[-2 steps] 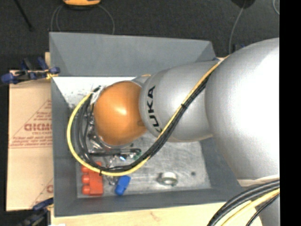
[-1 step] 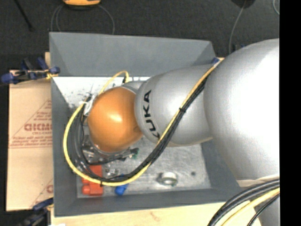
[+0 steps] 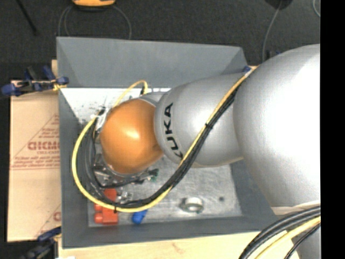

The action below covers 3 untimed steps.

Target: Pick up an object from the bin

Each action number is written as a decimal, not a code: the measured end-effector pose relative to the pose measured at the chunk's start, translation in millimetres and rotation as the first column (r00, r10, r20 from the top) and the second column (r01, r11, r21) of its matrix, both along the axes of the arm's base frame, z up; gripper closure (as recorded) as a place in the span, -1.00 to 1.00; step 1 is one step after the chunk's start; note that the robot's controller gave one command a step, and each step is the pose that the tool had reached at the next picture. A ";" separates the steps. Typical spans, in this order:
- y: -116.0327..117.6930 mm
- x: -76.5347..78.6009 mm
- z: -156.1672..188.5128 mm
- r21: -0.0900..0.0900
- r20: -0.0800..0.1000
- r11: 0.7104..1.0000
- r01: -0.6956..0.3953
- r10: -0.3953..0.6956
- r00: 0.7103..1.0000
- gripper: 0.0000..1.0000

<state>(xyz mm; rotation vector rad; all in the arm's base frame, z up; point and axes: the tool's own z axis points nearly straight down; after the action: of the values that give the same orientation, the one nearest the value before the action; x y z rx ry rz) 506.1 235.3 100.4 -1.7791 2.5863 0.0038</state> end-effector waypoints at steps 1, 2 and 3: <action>1.9 -9.2 46.1 0.000 0.006 0.999 0.032 -0.032 0.999 1.00; 2.5 -10.3 43.1 0.000 0.000 0.999 0.033 -0.033 0.999 -1.00; -37.9 -18.1 1.8 -0.003 0.007 0.940 -0.341 0.341 0.940 -1.00</action>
Offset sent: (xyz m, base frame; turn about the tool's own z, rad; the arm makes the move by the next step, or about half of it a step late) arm -0.0111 0.0024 0.0426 0.0303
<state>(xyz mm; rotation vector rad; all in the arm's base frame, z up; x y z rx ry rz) 488.0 197.4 102.1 -2.1968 2.2358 -0.0047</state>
